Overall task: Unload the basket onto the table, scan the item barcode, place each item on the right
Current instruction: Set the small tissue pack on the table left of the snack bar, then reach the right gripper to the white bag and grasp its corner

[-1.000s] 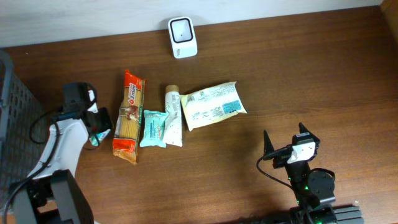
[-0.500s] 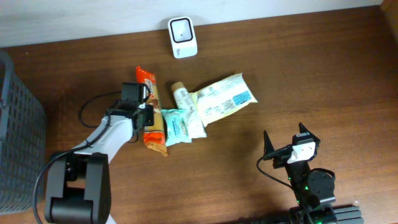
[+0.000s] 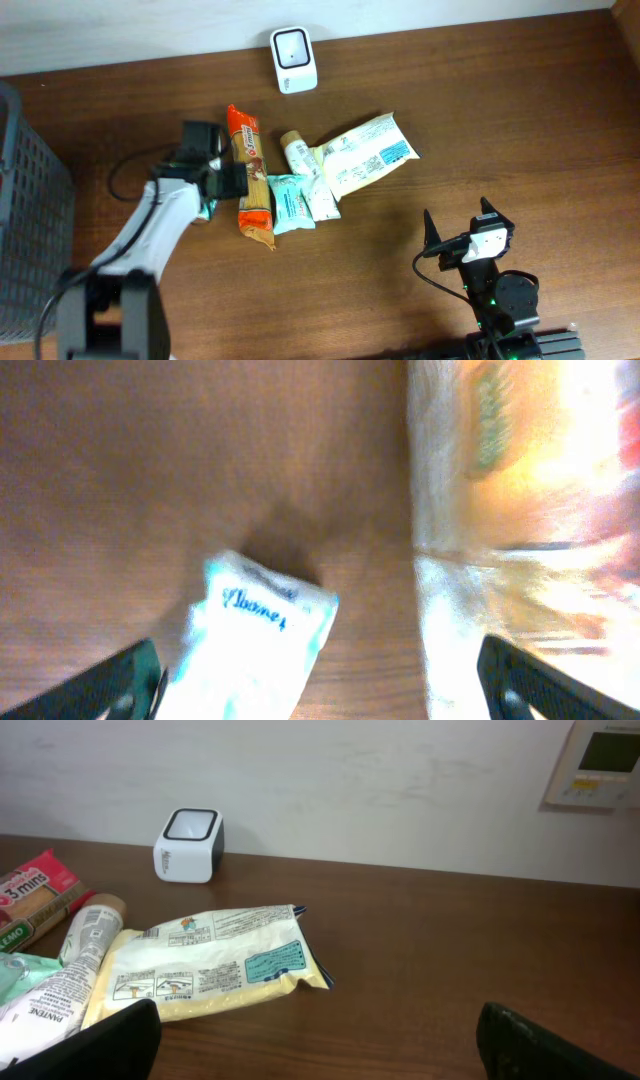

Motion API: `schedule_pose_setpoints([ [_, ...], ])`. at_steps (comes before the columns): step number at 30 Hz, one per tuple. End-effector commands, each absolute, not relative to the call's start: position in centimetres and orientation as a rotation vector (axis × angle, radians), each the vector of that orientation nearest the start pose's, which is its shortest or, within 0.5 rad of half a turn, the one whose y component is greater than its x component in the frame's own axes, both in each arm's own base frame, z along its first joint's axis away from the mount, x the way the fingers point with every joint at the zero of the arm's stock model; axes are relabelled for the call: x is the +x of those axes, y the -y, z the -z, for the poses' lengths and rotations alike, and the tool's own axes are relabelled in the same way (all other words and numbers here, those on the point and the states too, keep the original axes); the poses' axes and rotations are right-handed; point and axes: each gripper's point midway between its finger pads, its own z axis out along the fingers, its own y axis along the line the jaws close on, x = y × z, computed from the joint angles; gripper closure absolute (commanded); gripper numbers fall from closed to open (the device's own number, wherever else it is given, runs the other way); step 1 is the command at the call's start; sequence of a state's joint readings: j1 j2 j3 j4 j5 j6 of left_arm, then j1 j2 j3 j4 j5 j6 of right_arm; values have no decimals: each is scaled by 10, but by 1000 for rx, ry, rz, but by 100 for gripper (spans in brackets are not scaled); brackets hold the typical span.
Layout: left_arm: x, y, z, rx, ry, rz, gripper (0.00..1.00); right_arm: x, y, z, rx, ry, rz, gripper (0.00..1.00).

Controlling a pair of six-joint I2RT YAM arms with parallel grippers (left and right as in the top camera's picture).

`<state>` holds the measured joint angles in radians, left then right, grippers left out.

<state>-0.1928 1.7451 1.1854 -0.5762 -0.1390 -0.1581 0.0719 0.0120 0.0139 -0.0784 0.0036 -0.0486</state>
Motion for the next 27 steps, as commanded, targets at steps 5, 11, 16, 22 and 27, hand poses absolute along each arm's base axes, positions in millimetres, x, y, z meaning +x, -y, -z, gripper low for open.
schedule_pose_setpoints([
  [5,415,-19,-287,-104,-2233,-118,1,245,-18,-155,-97,-1650,-21,1],
  [11,373,-129,-349,-202,-2068,-218,1,245,-18,-155,-97,-1650,-21,1],
  [16,363,-163,-347,-206,-2065,-233,1,245,-18,-155,-97,-1649,-22,1],
  [22,362,-181,-358,-184,-2025,-330,1,244,-36,-163,-174,-1612,-106,1],
  [27,353,-175,-338,-203,-2111,-293,1,238,-54,-181,-216,-1580,-232,1],
])
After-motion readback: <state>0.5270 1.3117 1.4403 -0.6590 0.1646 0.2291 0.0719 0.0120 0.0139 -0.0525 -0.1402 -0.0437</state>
